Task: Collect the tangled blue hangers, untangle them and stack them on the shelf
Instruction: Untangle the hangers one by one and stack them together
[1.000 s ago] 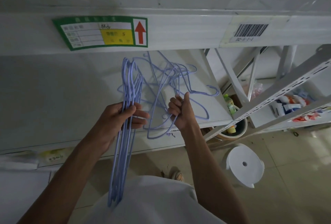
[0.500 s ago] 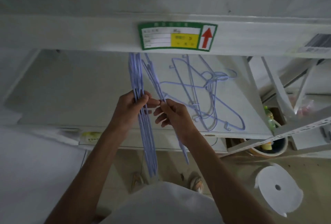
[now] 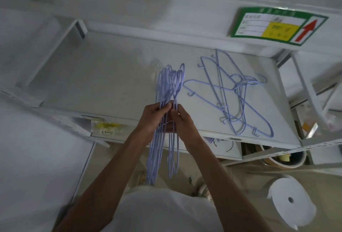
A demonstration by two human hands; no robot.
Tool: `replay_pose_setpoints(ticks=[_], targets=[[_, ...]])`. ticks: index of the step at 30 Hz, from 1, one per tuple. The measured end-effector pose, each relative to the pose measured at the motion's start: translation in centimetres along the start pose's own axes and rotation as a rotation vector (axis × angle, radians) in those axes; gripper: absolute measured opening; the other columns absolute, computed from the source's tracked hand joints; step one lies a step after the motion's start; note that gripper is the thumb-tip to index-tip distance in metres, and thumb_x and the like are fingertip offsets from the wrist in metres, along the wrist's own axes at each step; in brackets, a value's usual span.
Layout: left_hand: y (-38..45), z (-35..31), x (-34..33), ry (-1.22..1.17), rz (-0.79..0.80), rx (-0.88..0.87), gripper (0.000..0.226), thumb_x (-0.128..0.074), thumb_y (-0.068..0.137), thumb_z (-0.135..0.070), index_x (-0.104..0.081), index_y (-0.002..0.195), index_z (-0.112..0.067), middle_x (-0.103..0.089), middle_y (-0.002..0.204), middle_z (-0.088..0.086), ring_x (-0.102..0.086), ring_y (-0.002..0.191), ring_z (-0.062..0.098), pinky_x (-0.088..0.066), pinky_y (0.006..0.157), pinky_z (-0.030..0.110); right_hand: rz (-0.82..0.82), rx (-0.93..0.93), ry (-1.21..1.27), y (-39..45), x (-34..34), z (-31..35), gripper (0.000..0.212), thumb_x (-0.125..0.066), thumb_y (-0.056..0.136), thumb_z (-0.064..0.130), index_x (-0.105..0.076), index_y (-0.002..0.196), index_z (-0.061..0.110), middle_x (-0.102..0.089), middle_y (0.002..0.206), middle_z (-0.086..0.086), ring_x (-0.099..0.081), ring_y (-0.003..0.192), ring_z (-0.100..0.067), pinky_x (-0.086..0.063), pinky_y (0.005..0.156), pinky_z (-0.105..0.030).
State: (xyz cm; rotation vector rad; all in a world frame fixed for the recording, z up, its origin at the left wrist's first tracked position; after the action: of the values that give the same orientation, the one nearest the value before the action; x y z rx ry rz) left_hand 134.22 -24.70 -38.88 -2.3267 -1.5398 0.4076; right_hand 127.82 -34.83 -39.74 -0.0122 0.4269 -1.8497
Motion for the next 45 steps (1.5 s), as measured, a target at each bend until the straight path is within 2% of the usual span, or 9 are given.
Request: replay_pose_setpoints(ticks=[5, 9, 13, 20, 25, 30, 36, 42, 45], targets=[[1.3, -0.7, 1.4, 0.008, 0.308, -0.007, 0.033, -0.053, 0.106, -0.035, -0.073, 0.124, -0.017, -0.075, 0.125, 0.002, -0.07, 0.118, 0.02, -0.052, 0.105, 0.046, -0.119, -0.056, -0.034, -0.1, -2.6, -0.7, 0.027, -0.04, 0.112, 0.021, -0.067, 0.114, 0.018, -0.078, 0.091, -0.011, -0.079, 0.075, -0.029, -0.064, 0.06, -0.037], [1.5, 0.2, 2.6, -0.12, 0.426, -0.001, 0.035, -0.057, 0.104, -0.031, -0.07, 0.123, -0.003, -0.074, 0.124, 0.012, -0.071, 0.115, 0.029, -0.06, 0.087, 0.049, -0.168, -0.082, -0.134, -0.4, -2.6, -0.5, 0.03, -0.048, 0.109, 0.034, -0.074, 0.1, 0.02, -0.081, 0.087, -0.008, -0.08, 0.078, -0.027, -0.065, 0.067, -0.038], [1.2, 0.3, 2.9, -0.183, 0.362, -0.08, 0.037, -0.06, 0.103, -0.029, -0.071, 0.117, 0.003, -0.076, 0.116, 0.019, -0.073, 0.112, 0.032, -0.059, 0.097, 0.045, -0.269, -0.052, -0.096, -1.5, -4.0, -1.1, 0.038, -0.05, 0.109, 0.032, -0.073, 0.112, 0.001, -0.079, 0.096, -0.019, -0.079, 0.087, -0.032, -0.066, 0.078, -0.044], [0.9, -0.1, 3.9, -0.093, 0.217, -0.212, 0.034, -0.06, 0.102, -0.038, -0.079, 0.103, -0.011, -0.081, 0.105, 0.006, -0.077, 0.102, 0.022, -0.059, 0.095, 0.043, -0.41, 0.179, -0.202, -2.5, -6.8, -1.8, 0.04, -0.037, 0.114, 0.032, -0.071, 0.113, 0.012, -0.078, 0.091, -0.008, -0.078, 0.083, -0.023, -0.066, 0.07, -0.043], [1.2, -0.8, 4.4, -0.12, 0.202, -0.242, 0.03, -0.058, 0.1, -0.035, -0.078, 0.109, -0.014, -0.08, 0.107, 0.006, -0.078, 0.098, 0.026, -0.06, 0.092, 0.048, -0.383, 0.128, -0.188, -2.5, -8.8, -2.2, 0.041, -0.034, 0.114, 0.032, -0.071, 0.11, 0.013, -0.078, 0.091, -0.005, -0.077, 0.086, -0.021, -0.064, 0.074, -0.039], [1.5, -0.6, 5.6, -0.07, 0.208, -0.317, 0.033, -0.049, 0.106, -0.029, -0.075, 0.112, -0.01, -0.081, 0.105, 0.005, -0.079, 0.094, 0.025, -0.064, 0.082, 0.038, -0.213, -0.019, -0.157, -2.0, -8.5, -0.9, 0.04, -0.035, 0.114, 0.028, -0.065, 0.119, 0.001, -0.075, 0.104, -0.024, -0.076, 0.093, -0.036, -0.064, 0.083, -0.046], [1.4, -0.7, 5.1, -0.045, 0.154, -0.323, 0.034, -0.05, 0.106, -0.037, -0.074, 0.114, -0.015, -0.081, 0.083, 0.007, -0.079, 0.081, 0.021, -0.059, 0.075, 0.021, -0.143, 0.025, -0.28, -1.7, -7.9, -0.2, 0.03, -0.041, 0.112, 0.018, -0.063, 0.126, 0.003, -0.074, 0.099, -0.011, -0.075, 0.086, -0.019, -0.063, 0.077, -0.029], [1.8, -0.9, 4.7, -0.108, 0.595, -0.07, 0.042, -0.05, 0.106, -0.041, -0.064, 0.134, -0.013, -0.075, 0.123, 0.011, -0.071, 0.117, 0.027, -0.06, 0.091, 0.033, -0.132, 0.009, -0.134, -2.1, -5.7, -0.4, 0.026, -0.043, 0.11, 0.006, -0.068, 0.111, -0.002, -0.075, 0.097, -0.021, -0.076, 0.085, -0.033, -0.063, 0.085, -0.042], [2.2, -1.2, 4.5, -0.047, 0.635, -0.067, 0.041, -0.058, 0.103, -0.041, -0.066, 0.13, -0.011, -0.074, 0.124, 0.01, -0.07, 0.119, 0.026, -0.059, 0.093, 0.036, -0.081, -0.068, 0.02, -2.8, -5.4, -0.3, 0.03, -0.044, 0.111, 0.012, -0.068, 0.117, -0.005, -0.076, 0.101, -0.022, -0.075, 0.089, -0.037, -0.063, 0.088, -0.045]])
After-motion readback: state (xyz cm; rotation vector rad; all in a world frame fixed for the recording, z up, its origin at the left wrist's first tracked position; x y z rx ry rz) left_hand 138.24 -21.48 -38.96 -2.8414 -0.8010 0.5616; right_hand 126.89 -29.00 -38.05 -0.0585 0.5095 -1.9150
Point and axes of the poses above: each hand's wrist, its own y-axis towards the middle knuckle, its own x-axis out of the back of the hand, z = x × y, the point moved 2 cm from there along y, towards the middle knuckle
